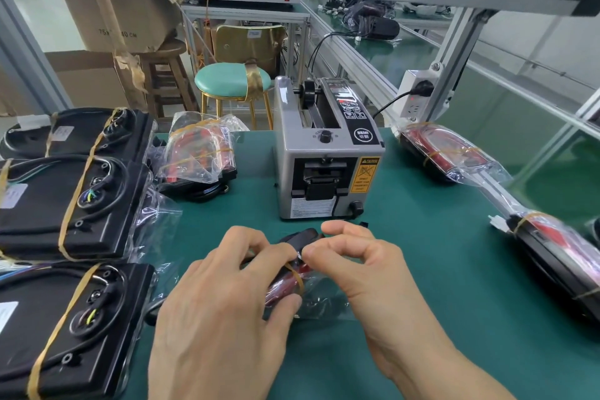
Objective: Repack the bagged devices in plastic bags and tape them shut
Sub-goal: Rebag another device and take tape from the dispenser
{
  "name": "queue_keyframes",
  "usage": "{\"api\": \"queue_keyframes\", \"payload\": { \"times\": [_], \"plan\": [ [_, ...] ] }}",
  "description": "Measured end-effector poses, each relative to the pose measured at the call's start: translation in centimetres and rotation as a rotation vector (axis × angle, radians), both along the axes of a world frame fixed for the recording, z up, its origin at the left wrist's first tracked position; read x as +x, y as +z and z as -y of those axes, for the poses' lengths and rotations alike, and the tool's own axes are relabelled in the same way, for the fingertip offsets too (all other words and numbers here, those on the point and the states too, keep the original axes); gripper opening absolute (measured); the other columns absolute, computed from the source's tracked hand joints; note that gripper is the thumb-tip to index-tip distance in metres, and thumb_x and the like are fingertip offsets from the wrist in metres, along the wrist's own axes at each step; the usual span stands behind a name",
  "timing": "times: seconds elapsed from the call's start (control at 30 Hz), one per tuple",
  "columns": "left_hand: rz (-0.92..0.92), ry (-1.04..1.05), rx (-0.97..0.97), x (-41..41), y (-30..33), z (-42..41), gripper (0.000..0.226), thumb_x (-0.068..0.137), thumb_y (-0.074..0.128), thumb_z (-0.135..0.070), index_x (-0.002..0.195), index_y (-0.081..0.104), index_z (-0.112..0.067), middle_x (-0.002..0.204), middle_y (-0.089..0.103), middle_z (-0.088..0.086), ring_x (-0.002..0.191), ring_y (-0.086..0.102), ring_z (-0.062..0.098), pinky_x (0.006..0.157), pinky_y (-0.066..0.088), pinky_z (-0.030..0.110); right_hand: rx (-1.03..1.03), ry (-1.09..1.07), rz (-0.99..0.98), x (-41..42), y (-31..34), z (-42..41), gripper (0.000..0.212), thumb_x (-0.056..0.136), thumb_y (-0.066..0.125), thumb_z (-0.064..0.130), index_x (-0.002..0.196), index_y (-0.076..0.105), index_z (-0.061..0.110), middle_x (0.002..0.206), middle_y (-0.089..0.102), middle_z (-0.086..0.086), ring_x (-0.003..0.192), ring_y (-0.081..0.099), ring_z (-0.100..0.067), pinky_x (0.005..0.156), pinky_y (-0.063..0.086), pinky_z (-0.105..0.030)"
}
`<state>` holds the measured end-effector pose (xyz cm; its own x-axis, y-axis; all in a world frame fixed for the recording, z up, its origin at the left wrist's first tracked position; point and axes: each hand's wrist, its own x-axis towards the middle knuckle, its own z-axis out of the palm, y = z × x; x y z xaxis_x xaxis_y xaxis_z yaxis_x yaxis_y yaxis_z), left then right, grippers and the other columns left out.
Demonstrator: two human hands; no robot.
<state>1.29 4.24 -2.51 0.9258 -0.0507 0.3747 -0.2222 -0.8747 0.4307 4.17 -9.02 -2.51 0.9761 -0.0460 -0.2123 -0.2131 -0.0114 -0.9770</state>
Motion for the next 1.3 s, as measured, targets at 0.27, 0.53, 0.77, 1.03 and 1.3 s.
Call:
{"api": "queue_keyframes", "payload": {
  "times": [0.27,0.53,0.77,1.03,1.3],
  "plan": [
    [-0.015,0.03,-0.041,0.0,0.4,0.0,0.055,0.037,0.092,-0.022,0.082,0.061,-0.027,0.081,0.058,-0.012,0.053,0.057,0.021,0.038,0.046,0.035,0.129,0.013,-0.057,0.2,-0.4,0.2,0.014,0.067,0.073,0.018,0.069,0.077,0.005,0.122,0.059,0.001,0.098,0.053,0.016,0.082,0.037,-0.018],
    [-0.022,-0.003,-0.033,-0.1,0.2,0.0,0.055,0.037,0.093,-0.024,0.083,0.065,-0.037,0.085,0.058,-0.013,0.052,0.055,0.02,0.04,0.045,0.029,0.042,0.002,0.003,0.3,-0.6,0.0,0.009,0.068,0.076,0.016,0.061,0.075,0.012,0.118,0.06,0.002,0.095,0.051,0.019,0.078,0.035,-0.017],
    [0.011,-0.017,0.008,0.0,-0.1,0.0,0.049,0.036,0.094,-0.022,0.078,0.072,-0.035,0.082,0.06,-0.008,0.05,0.053,0.022,0.041,0.043,0.03,-0.073,-0.014,0.079,0.2,-1.1,0.0,0.01,0.067,0.076,0.019,0.057,0.075,0.02,0.106,0.057,0.014,0.095,0.051,0.018,0.076,0.034,-0.016],
    [0.031,-0.013,-0.004,0.2,-0.2,0.0,0.048,0.035,0.095,-0.02,0.075,0.072,-0.032,0.08,0.059,-0.008,0.049,0.055,0.021,0.04,0.045,0.03,-0.027,-0.142,0.1,1.0,-1.7,1.6,0.018,0.079,0.07,0.024,0.096,0.064,0.029,0.097,0.064,0.015,0.087,0.057,0.012,0.071,0.041,-0.007],
    [-0.003,-0.049,0.008,0.1,-0.5,-0.1,0.051,0.034,0.095,-0.025,0.077,0.07,-0.034,0.079,0.059,-0.013,0.051,0.05,0.014,0.055,0.025,0.008,-0.247,0.012,0.142,1.8,-2.3,1.0,0.01,0.076,0.067,0.029,0.085,0.065,0.033,0.092,0.064,0.017,0.094,0.06,-0.008,0.085,0.047,-0.027]
  ]
}}
